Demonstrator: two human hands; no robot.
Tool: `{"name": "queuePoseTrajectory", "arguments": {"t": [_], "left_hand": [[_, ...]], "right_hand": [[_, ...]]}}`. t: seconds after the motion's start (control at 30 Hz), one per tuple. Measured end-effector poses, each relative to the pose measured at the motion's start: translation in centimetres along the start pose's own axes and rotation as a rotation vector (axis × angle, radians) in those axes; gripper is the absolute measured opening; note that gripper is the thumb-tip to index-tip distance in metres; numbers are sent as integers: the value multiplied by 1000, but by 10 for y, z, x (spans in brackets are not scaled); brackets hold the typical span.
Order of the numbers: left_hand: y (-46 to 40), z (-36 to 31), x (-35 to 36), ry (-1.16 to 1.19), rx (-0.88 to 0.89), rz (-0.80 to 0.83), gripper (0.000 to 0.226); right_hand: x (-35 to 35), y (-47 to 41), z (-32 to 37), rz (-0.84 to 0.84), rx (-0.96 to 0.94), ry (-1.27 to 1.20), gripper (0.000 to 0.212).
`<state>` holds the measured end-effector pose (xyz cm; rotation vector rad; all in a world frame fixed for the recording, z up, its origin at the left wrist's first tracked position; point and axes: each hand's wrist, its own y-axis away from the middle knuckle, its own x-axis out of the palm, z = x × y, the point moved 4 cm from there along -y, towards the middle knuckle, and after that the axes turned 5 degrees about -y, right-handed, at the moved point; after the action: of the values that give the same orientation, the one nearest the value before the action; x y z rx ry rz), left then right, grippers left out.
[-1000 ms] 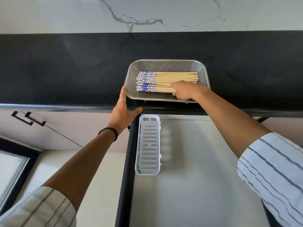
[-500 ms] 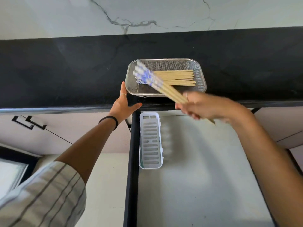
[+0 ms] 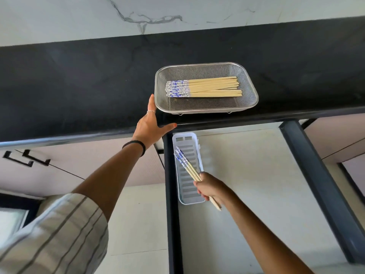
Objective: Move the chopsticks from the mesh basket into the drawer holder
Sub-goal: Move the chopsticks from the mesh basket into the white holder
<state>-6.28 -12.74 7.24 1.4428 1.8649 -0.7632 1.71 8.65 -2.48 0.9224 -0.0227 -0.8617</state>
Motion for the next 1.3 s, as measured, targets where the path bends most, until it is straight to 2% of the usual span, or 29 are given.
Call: {"name": "queuePoseTrajectory", "arguments": {"t": [0.27, 0.4, 0.6, 0.87, 1.1, 1.3], "left_hand": [[-14, 11, 14, 118, 96, 9, 101], [-19, 13, 19, -26, 158, -1, 98], [-19, 14, 27, -261, 173, 28, 108], [-18, 12, 27, -291, 218, 73, 106], [-21, 10, 27, -348, 182, 180, 110], [-23, 9, 26, -369, 166, 225, 109]], "right_hand": [[28, -52, 6, -269, 127, -221, 15], [32, -69, 8, -284, 139, -277, 16], [36, -80, 10, -280, 157, -293, 13], [37, -78, -1, -366, 117, -274, 30], [33, -69, 1, -428, 27, -172, 42], [31, -68, 5, -380, -38, -128, 54]]}}
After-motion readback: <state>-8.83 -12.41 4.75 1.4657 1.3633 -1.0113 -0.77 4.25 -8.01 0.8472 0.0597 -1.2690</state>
